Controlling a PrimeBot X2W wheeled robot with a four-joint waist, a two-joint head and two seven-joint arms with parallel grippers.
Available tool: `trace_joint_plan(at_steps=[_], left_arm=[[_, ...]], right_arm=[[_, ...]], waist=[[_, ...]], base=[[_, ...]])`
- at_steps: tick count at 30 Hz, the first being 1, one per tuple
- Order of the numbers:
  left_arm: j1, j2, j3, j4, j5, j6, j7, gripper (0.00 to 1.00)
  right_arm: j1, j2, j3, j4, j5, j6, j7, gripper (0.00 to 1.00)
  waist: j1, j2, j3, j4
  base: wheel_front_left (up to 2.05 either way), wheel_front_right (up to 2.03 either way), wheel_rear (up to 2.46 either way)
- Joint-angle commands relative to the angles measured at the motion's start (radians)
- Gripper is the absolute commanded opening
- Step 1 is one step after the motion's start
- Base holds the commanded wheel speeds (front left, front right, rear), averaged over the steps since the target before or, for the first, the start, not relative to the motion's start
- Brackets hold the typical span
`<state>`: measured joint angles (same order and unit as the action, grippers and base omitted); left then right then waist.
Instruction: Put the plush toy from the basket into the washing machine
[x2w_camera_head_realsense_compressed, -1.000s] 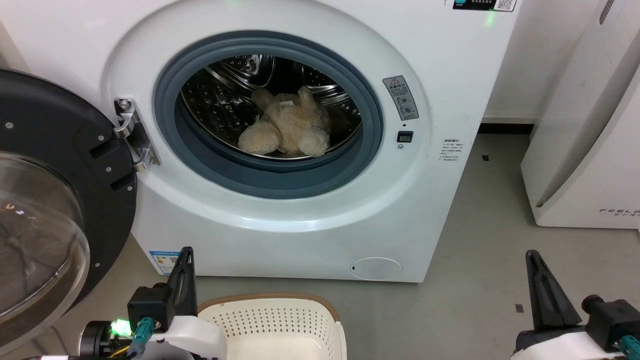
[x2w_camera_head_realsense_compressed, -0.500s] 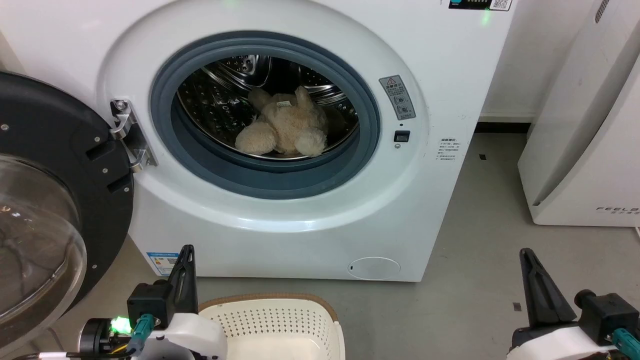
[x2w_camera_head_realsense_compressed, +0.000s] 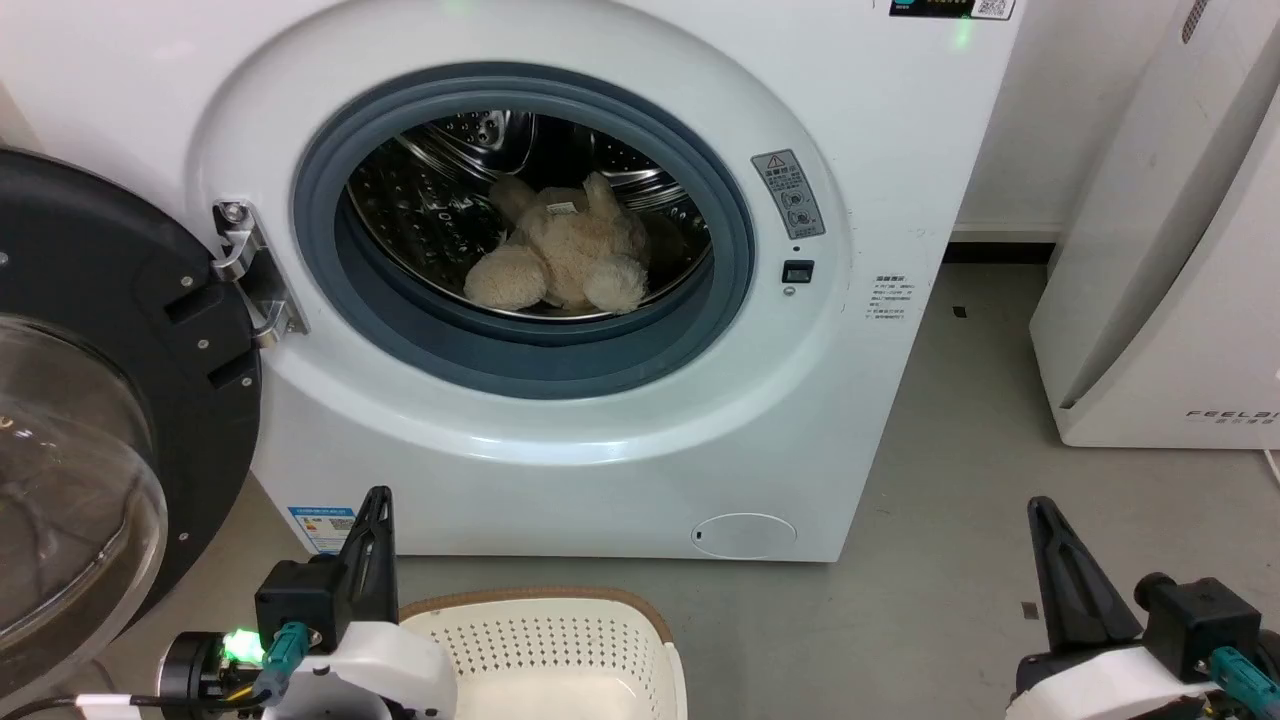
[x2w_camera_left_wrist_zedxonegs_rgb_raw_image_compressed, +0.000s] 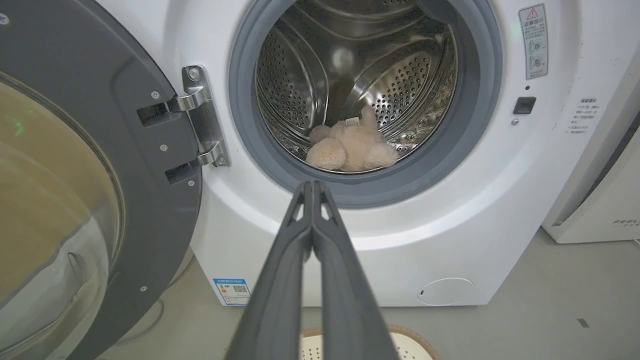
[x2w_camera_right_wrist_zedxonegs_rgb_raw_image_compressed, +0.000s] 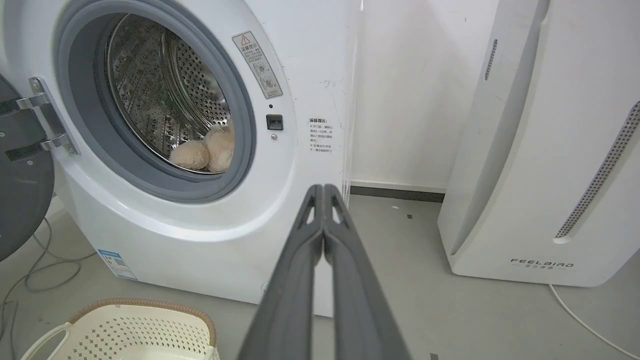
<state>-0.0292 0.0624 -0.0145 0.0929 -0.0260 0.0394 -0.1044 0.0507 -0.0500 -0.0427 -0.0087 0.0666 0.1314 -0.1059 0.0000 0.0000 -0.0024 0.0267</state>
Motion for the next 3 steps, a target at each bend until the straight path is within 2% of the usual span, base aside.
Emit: trace_joint_plan(at_steps=[1,3], left_arm=[[0.016,-0.002,0.004,-0.009,0.011,-0.006,0.004,0.00],[0.017,-0.003,0.005,-0.013,0.012,-0.007,0.009,0.00]], right_arm=[[-0.019,0.000,0.005,0.003,-0.011,0.000,0.006,0.00],[-0.020,0.000,0.006,0.004,-0.014,0.000,0.010,0.00]], waist=[[0.0000,0.0000,0.000,-0.001],[0.0000,0.0000,0.000,-0.002]], base=[[0.00,0.00,0.00],[0.00,0.00,0.00]])
